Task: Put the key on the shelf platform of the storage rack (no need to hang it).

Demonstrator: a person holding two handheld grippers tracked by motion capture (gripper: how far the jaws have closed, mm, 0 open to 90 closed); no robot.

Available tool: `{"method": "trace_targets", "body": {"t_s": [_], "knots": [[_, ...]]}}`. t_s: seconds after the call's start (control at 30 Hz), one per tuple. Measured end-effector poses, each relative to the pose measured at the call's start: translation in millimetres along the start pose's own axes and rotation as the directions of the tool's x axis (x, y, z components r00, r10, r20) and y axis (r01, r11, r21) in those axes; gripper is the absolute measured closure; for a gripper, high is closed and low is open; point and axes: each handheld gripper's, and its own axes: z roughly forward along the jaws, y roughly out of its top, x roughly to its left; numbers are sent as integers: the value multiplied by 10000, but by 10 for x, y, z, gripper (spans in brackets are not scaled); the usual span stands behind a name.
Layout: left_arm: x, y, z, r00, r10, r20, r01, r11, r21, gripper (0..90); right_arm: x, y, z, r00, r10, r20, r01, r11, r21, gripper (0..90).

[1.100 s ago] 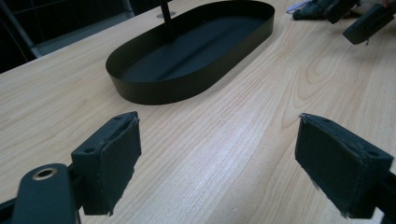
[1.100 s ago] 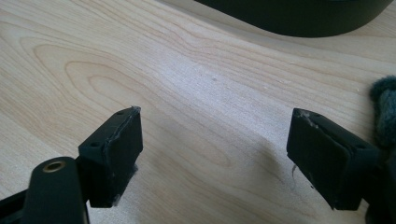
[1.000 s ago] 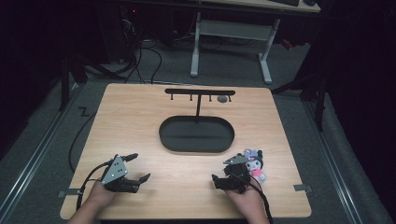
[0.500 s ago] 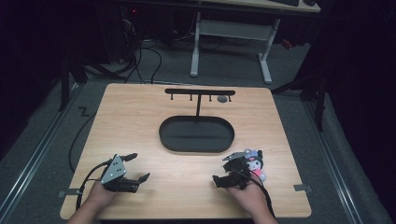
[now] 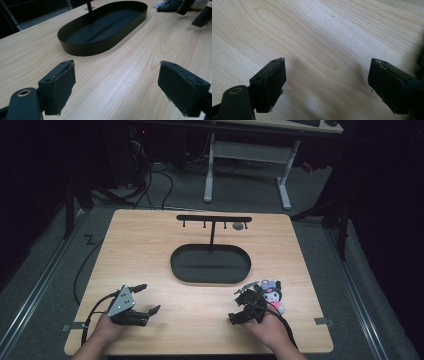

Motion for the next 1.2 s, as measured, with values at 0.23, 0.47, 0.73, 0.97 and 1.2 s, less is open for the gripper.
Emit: {"method": "trace_targets", "body": {"t_s": [0.23, 0.47, 0.73, 0.97, 1.2], "knots": [[-2, 0, 1, 10000, 10, -6, -10, 10000, -19, 154, -16, 24, -5, 10000, -28, 0, 28, 9995, 312, 153], [0, 1, 0, 10000, -3, -9, 3, 10000, -25, 154, -37, 62, -10, 10000, -62, 14, 61, 9972, 739, 153], [9, 1, 2, 10000, -46, -3, 46, 10000, -54, 154, -91, 94, -31, 9999, -134, 24, 130, 9924, 1226, 153], [8, 1, 3, 10000, -33, -7, 33, 10000, -58, 154, -118, 86, -82, 9991, -433, -11, 429, 9835, 1757, 154], [11, 1, 5, 10000, -48, 18, 48, 10000, -44, 154, -238, 71, -245, 9998, -177, 28, 169, 9829, 1832, 158]]}}
